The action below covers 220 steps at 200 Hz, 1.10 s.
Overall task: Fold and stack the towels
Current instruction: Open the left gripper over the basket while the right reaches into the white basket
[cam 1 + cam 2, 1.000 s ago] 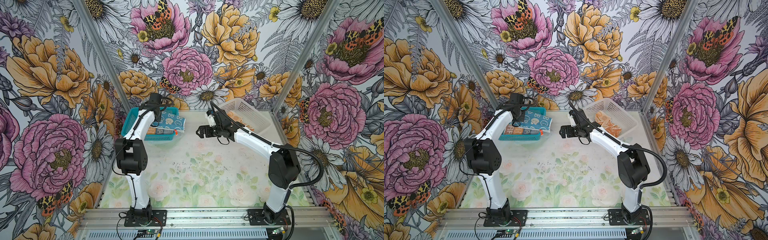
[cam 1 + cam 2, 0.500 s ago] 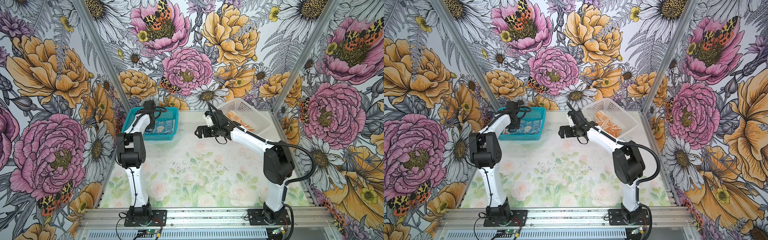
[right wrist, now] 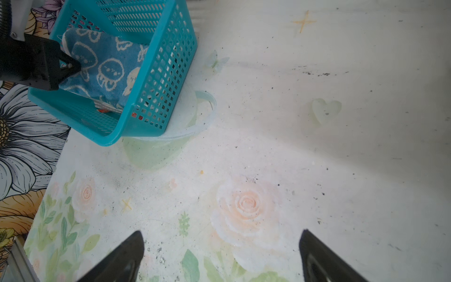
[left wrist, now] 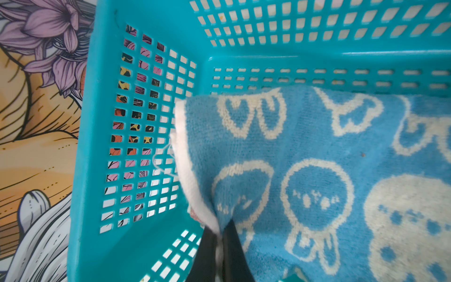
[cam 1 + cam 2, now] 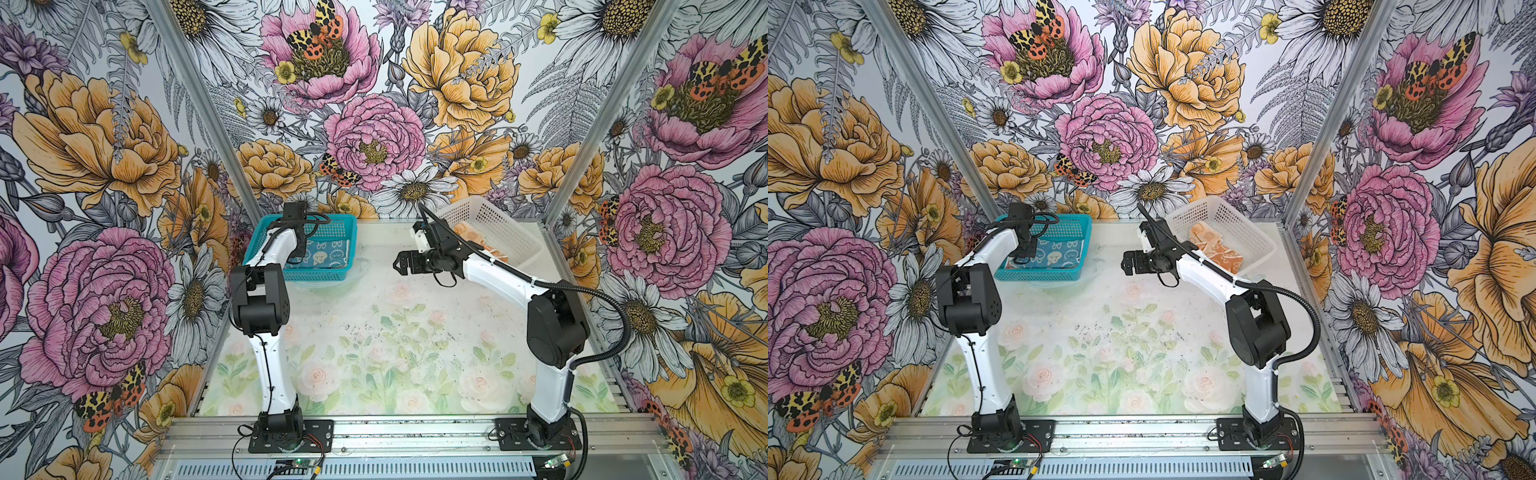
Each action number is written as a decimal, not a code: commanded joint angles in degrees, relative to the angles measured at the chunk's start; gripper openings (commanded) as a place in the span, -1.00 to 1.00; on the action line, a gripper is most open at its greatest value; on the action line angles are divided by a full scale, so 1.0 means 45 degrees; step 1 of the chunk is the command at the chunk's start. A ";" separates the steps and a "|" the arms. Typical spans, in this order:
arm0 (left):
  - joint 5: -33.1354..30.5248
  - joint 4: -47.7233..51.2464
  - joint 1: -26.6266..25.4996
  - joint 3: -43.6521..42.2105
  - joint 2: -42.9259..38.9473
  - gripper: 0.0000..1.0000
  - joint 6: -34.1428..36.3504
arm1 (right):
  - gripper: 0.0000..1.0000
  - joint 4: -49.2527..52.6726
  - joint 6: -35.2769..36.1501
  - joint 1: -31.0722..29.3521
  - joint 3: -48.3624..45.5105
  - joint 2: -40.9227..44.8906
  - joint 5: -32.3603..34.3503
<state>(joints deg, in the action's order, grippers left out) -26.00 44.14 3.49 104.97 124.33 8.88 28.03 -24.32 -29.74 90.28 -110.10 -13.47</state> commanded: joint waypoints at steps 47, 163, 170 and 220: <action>-0.0459 -0.0015 -0.0102 0.0240 -0.0462 0.98 -0.1272 | 0.99 0.0755 0.0742 0.1794 -0.0238 0.1547 0.0900; -0.1234 -0.2464 -0.4597 -0.2159 -0.3038 0.98 -0.2024 | 0.99 0.1392 0.0328 0.6380 0.0901 -0.0728 0.1146; -0.1471 -0.2615 -0.5098 -0.2244 -0.3095 0.97 -0.1915 | 0.99 0.1424 0.0325 0.6422 0.1127 -0.1110 0.1083; -0.2403 -0.2948 -0.7977 -0.1897 -0.3040 0.98 -0.1468 | 0.83 0.1408 0.0043 0.6281 0.2809 -0.3369 0.0246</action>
<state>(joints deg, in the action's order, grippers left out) -32.93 33.30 -28.64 95.46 111.39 0.84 34.20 -22.94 -0.43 98.26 -122.61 -9.52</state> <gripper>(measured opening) 0.987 0.954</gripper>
